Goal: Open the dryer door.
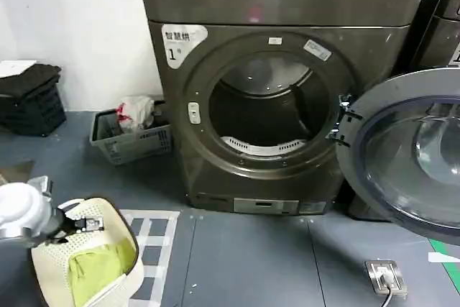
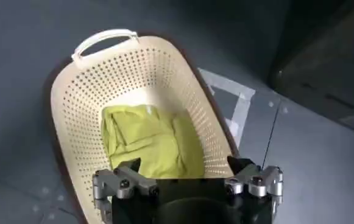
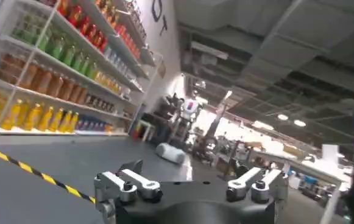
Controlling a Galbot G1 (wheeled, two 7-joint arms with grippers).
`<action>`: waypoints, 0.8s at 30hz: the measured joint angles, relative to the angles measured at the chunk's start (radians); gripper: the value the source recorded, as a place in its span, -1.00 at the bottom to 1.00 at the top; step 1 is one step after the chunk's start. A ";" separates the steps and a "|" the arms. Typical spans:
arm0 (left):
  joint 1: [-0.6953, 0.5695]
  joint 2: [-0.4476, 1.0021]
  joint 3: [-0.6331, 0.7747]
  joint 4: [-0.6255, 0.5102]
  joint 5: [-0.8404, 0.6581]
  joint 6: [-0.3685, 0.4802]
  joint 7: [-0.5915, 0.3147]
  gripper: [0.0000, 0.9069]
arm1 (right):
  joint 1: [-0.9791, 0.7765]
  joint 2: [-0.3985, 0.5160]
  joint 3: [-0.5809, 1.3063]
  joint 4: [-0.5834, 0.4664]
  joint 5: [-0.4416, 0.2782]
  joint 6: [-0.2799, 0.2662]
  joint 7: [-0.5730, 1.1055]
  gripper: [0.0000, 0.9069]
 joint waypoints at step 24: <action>0.044 -0.001 -0.041 0.034 -0.001 0.000 0.001 1.00 | -0.004 0.000 0.003 -0.023 0.005 0.005 0.004 1.00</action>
